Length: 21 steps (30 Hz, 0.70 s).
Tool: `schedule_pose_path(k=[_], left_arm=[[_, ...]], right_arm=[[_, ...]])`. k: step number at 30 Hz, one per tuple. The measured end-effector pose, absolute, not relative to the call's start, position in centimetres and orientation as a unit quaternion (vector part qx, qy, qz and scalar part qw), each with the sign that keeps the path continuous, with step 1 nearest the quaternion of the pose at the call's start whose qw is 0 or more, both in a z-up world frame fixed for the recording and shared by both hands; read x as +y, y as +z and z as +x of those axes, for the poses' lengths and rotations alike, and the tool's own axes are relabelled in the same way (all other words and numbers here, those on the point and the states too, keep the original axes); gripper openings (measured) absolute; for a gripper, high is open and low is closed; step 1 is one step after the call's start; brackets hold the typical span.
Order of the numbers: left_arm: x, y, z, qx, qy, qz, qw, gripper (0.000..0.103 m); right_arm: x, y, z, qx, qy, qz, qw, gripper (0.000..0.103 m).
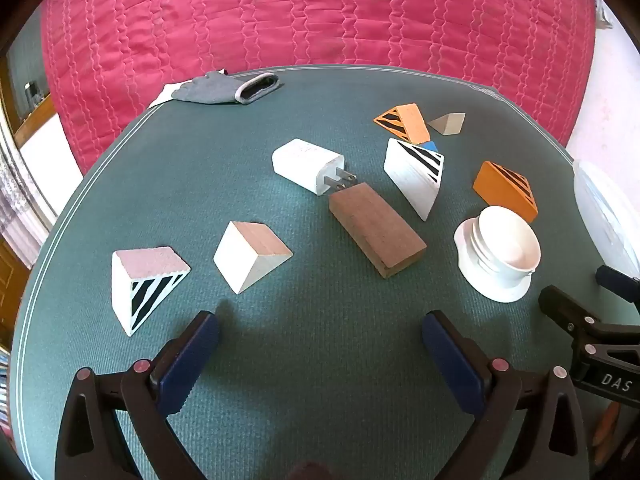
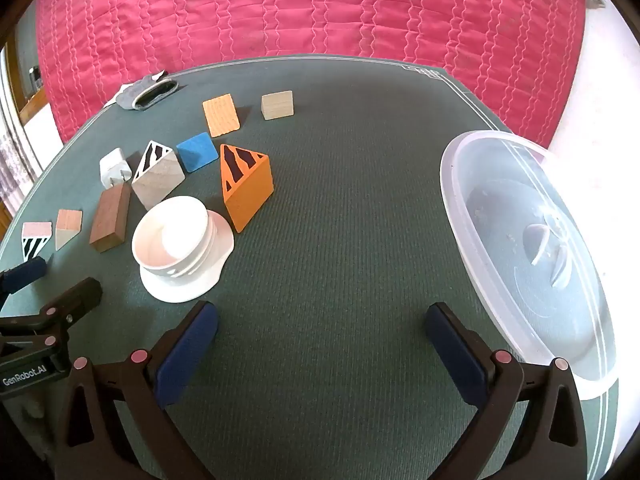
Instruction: Organize rigid objects
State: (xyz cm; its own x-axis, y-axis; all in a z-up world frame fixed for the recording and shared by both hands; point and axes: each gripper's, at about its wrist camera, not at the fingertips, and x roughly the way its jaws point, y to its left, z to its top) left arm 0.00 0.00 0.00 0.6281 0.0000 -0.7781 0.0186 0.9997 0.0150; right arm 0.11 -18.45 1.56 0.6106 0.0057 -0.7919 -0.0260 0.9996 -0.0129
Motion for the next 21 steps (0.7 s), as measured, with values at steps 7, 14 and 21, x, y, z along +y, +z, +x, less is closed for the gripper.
schedule_pose_path(k=[7,14,21], left_arm=[[-0.01,0.01,-0.02,0.429,-0.005,0.013,0.903,0.103],[0.01,0.01,0.01,0.430,-0.005,0.012,0.903,0.103],[0.01,0.01,0.02,0.430,-0.005,0.012,0.903,0.103]], right_arm=[[-18.51,1.55,0.07,0.441,0.008,-0.014,0.898,0.103],[-18.51,1.54,0.07,0.441,0.008,-0.014,0.897,0.103],[-18.66,1.50,0.06,0.441,0.008,-0.014,0.897,0.103]])
